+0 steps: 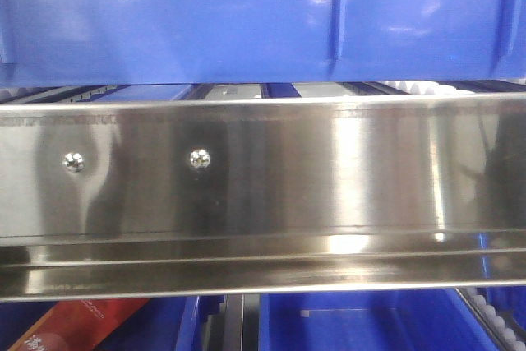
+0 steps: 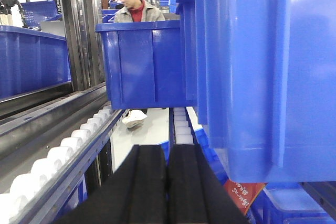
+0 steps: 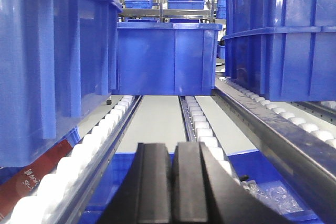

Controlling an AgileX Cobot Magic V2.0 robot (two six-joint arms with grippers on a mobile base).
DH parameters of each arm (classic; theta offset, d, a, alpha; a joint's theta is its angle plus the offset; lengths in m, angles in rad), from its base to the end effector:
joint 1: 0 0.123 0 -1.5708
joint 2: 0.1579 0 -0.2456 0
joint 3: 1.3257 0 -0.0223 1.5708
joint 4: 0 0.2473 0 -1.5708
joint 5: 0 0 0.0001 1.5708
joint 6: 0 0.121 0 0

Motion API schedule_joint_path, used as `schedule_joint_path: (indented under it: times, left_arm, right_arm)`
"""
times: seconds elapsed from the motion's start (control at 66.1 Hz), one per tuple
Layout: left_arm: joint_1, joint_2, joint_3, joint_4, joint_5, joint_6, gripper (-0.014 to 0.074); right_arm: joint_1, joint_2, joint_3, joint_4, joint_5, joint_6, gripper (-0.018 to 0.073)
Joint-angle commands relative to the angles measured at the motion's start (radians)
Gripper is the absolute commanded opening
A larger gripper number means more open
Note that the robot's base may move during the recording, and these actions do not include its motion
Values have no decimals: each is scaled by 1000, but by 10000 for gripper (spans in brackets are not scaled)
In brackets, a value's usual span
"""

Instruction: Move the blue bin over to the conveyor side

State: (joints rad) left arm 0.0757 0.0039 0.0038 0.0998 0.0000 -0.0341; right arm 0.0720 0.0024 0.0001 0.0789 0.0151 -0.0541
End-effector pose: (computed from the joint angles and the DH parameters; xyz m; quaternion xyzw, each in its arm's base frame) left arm 0.1226 0.0093 0.2139 -0.0034 0.6784 0.0519 0.7328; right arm 0.1225 0.0090 0.2137 -0.0165 0.6819 0.0358 0.7304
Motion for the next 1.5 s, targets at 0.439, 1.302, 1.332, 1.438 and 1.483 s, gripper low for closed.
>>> schedule_joint_path:
  times: [0.439, 1.302, 1.332, 1.438, 1.483]
  left_arm:
    - [-2, -4, -4, -6, -18, 1, -16]
    - [-2, -4, -242, -100, 82, 1, -16]
    - [-2, 8, -295, -100, 114, 1, -15]
    - [-15, 73, -452, -94, 244, 1, 43]
    - [-30, 114, -527, -84, 304, 1, 107]
  right_arm:
    - [0, -2, 0, -2, -22, -1, -70]
    - [0, -2, -314, 35, 151, -1, -65]
    - [0, 0, -368, 35, 177, -1, -56]
    - [0, 72, -504, 35, 246, -1, 62]
    - [0, 116, -547, 35, 255, -1, 170]
